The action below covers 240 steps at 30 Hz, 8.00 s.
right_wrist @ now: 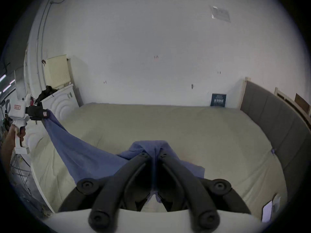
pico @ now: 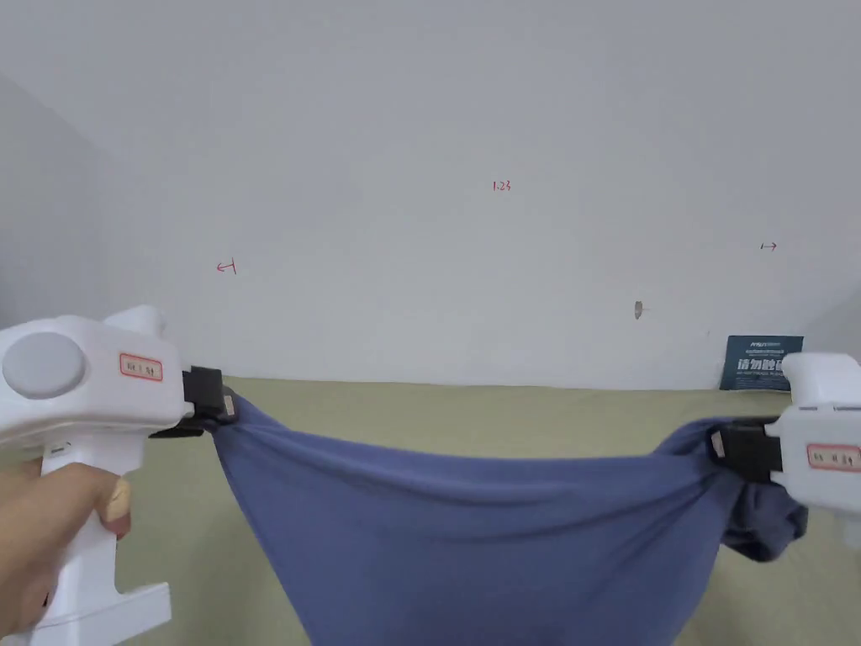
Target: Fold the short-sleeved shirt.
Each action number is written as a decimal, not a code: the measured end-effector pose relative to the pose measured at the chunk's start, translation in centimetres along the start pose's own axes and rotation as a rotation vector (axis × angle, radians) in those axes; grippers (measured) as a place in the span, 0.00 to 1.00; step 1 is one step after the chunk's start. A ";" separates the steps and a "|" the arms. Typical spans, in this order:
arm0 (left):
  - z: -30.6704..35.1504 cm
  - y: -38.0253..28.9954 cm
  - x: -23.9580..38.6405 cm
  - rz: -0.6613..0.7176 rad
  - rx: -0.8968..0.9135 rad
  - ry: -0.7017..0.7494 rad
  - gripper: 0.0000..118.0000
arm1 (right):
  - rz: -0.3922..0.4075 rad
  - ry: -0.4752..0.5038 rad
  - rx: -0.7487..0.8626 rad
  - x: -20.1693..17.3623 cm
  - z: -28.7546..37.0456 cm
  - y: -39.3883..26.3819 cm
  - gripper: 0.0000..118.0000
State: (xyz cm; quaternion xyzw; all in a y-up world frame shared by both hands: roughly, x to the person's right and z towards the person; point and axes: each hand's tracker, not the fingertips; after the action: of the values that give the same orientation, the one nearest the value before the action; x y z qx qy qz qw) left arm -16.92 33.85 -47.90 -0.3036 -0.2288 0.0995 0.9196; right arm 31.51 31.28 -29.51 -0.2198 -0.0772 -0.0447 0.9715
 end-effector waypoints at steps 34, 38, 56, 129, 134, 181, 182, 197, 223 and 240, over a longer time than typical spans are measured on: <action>0.0 9.9 2.6 -0.068 0.182 0.078 0.03 | -0.050 -0.029 0.243 0.9 -3.3 12.2 0.05; -0.3 9.2 2.9 -0.091 0.187 0.096 0.03 | -0.049 -0.036 0.269 0.9 -3.5 11.4 0.05; -3.9 -15.1 -3.3 0.079 -0.030 0.099 0.03 | -0.133 -0.029 -0.006 4.0 -3.8 -12.3 0.05; -2.7 -28.1 -7.2 -0.225 -0.658 0.050 0.66 | -0.089 -0.054 -0.353 -0.6 7.7 -23.0 0.00; -2.1 -29.0 -7.7 -0.191 -0.572 0.108 0.36 | -0.083 -0.033 -0.368 -0.7 6.4 -22.1 0.00; 1.6 -23.1 -5.1 -0.001 -0.339 -0.018 0.02 | 0.078 0.064 -0.287 0.0 -14.6 -1.7 0.04; 1.4 -21.7 -4.8 -0.018 -0.325 -0.018 0.02 | 0.079 0.057 -0.267 0.1 -13.7 -0.6 0.04; -4.9 0.3 0.5 -0.197 -0.095 0.107 0.02 | 0.028 -0.090 -0.002 4.6 -7.8 12.7 0.04; -5.8 17.8 7.0 -0.185 0.331 0.222 0.02 | 0.007 -0.207 0.387 4.0 -6.8 24.7 0.04; -4.5 3.2 2.9 -0.221 0.211 0.187 0.02 | 0.027 -0.163 0.210 4.0 -2.6 8.7 0.04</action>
State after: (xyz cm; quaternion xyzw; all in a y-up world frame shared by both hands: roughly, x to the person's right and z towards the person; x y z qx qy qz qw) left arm -12.35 35.03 -52.05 -0.1865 -0.1628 -0.0076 0.9688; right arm 36.89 37.79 -34.83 -0.1206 -0.1571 -0.0053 0.9802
